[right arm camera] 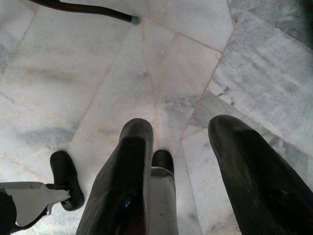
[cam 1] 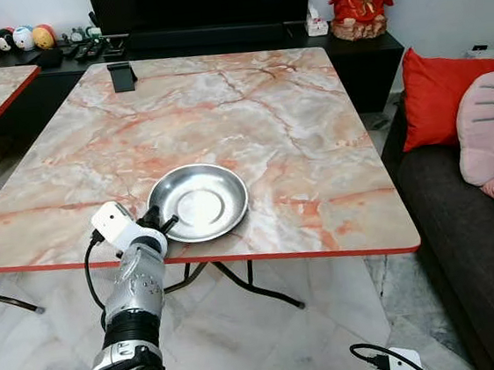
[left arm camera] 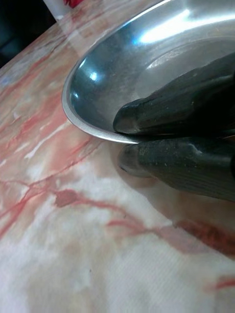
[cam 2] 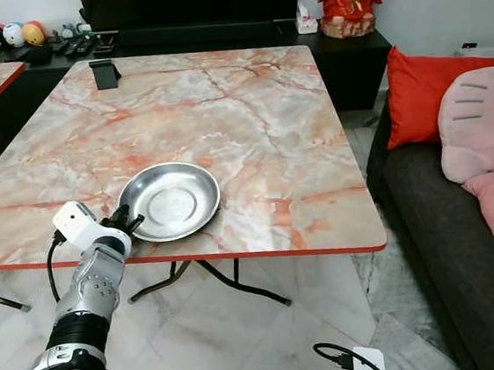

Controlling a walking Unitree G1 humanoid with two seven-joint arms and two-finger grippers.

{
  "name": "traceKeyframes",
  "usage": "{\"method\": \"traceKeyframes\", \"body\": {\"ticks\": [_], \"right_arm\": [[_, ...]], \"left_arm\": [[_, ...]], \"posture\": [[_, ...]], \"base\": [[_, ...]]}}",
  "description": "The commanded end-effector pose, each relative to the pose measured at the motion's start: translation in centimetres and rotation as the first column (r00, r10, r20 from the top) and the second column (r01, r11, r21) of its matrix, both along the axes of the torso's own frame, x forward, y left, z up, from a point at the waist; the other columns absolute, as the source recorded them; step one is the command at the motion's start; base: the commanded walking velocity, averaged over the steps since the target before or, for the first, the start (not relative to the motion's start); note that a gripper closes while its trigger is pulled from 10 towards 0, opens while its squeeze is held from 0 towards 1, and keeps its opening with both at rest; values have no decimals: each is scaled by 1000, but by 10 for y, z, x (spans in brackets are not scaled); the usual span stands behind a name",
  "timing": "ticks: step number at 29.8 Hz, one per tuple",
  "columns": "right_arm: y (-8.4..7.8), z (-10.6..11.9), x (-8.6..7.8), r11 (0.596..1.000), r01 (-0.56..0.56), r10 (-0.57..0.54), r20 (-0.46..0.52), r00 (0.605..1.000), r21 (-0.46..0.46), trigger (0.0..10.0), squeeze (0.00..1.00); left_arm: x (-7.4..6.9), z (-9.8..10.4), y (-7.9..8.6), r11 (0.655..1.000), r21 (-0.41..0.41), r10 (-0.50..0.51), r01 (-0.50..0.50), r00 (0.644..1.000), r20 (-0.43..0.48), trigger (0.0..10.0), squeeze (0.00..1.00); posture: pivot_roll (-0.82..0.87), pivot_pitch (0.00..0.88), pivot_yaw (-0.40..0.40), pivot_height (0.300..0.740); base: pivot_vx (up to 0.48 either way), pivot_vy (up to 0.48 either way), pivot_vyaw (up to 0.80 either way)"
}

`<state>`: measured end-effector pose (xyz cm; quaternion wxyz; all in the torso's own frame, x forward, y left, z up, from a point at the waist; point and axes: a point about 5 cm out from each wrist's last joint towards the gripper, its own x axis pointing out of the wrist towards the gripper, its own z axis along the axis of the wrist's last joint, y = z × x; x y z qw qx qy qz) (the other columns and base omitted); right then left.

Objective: Setting the table

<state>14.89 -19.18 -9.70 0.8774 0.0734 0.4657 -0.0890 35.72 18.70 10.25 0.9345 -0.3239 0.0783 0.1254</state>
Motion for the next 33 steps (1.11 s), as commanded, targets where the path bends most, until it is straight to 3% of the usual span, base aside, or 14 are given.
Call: {"method": "traceKeyframes", "body": {"ticks": [1, 3, 4, 12, 13, 15, 23, 25, 26, 27, 33], "right_arm": [[-1, 1, 3, 1000, 5, -4, 16, 1000, -4, 10000, 0], [-1, 2, 3, 1000, 1, -1, 16, 1000, -4, 10000, 0], [-1, 2, 3, 1000, 3, -3, 16, 1000, -3, 10000, 0], [-2, 1, 2, 1000, 3, -3, 13, 1000, -4, 10000, 0], [-2, 1, 2, 1000, 2, -2, 11, 1000, -3, 10000, 0], [-2, 1, 2, 1000, 2, -2, 10, 1000, -3, 10000, 0], [-2, 1, 1, 1000, 3, -3, 7, 1000, -3, 10000, 0], [-3, 1, 0, 1000, 3, -3, 2, 1000, -3, 10000, 0], [-3, 1, 0, 1000, 3, -3, 2, 1000, -3, 10000, 0], [-3, 0, 0, 1000, 3, -3, 0, 1000, -3, 10000, 0], [-2, 0, 0, 1000, 2, -2, -1, 1000, -2, 10000, 0]], "left_arm": [[-4, -5, 4, 999, 34, 6, -5, 999, -40, 10000, 0], [-4, -6, 4, 999, 40, 5, -3, 999, -47, 10000, 0], [-5, -8, 6, 999, 47, 12, -9, 998, -59, 10000, 627], [-5, -9, 6, 998, 58, 11, -7, 997, -73, 10000, 667], [-5, -9, 7, 998, 59, 12, -7, 997, -75, 10000, 824], [-5, -9, 6, 998, 58, 12, -7, 997, -76, 10000, 827], [-3, -3, 4, 999, 34, 5, -3, 999, -41, 10000, 714], [-2, 0, 3, 1000, 25, -1, 2, 1000, -24, 10000, 431], [-2, 0, 3, 1000, 25, -1, 2, 1000, -24, 10000, 431], [-2, 1, 4, 1000, 25, -3, 3, 1000, -22, 10000, 0], [-2, 6, 6, 999, 50, -3, 2, 1000, 10, 10000, 0]], "posture": [[35, 0, -27, 740], [34, 0, -26, 740], [32, 0, -26, 740], [33, 0, -26, 740], [33, 0, -26, 740], [33, 0, -27, 740], [34, 0, -27, 740], [36, 0, -28, 740], [36, 0, -28, 740], [36, 0, -27, 740], [35, 0, -25, 740]], "base": [[0, 0, 0], [0, 0, 0], [0, 0, 0], [0, 0, 0], [0, 0, 0], [0, 0, 0], [0, 0, 0], [0, 0, 0], [0, 0, 0], [0, 0, 0], [0, 0, 0]]}}
